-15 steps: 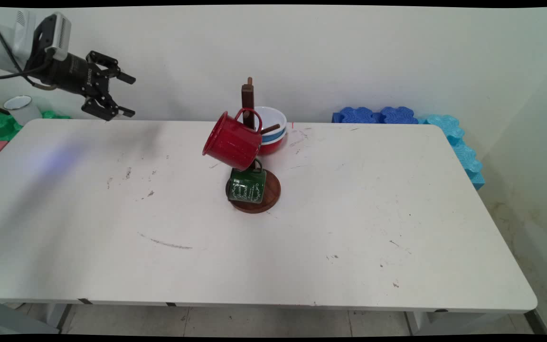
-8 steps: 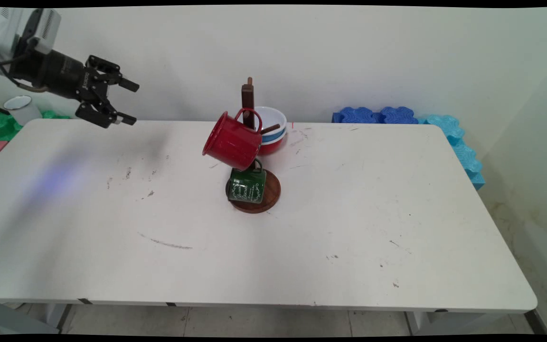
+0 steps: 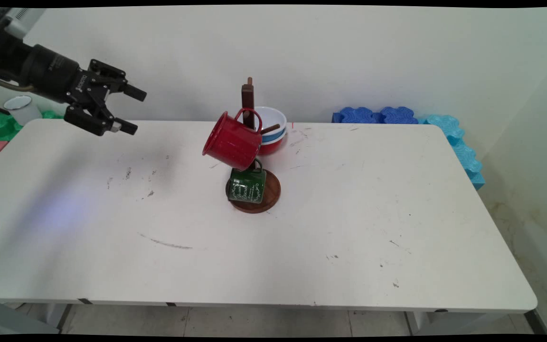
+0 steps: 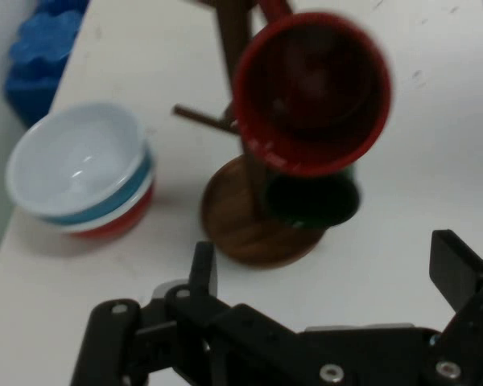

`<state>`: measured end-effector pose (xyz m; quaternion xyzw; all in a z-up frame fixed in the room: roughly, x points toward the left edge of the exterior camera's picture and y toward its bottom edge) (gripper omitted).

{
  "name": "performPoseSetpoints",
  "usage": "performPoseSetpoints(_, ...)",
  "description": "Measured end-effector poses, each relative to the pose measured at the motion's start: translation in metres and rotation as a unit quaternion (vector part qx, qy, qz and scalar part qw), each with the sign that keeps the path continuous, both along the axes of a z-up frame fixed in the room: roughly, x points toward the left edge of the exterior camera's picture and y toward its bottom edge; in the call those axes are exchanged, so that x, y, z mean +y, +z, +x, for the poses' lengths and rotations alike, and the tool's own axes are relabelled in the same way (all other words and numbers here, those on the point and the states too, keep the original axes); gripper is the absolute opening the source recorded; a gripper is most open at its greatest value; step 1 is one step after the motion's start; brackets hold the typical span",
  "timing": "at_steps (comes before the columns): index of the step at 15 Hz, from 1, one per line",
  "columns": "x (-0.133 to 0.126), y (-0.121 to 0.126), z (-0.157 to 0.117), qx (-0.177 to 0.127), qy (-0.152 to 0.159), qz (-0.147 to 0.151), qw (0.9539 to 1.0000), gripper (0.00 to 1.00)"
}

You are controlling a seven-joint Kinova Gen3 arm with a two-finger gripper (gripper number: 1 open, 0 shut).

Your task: Pick up the red mug from the rack

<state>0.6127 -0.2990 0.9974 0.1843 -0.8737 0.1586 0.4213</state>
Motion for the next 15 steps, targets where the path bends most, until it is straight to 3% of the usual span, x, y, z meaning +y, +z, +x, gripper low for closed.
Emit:
performPoseSetpoints(7, 0.007, 0.003, -0.031, 0.046, -0.015, 0.046, 0.9978, 1.0)
performPoseSetpoints(15, 0.007, -0.006, -0.065, 0.075, -0.013, 0.094, 0.9927, 1.0)
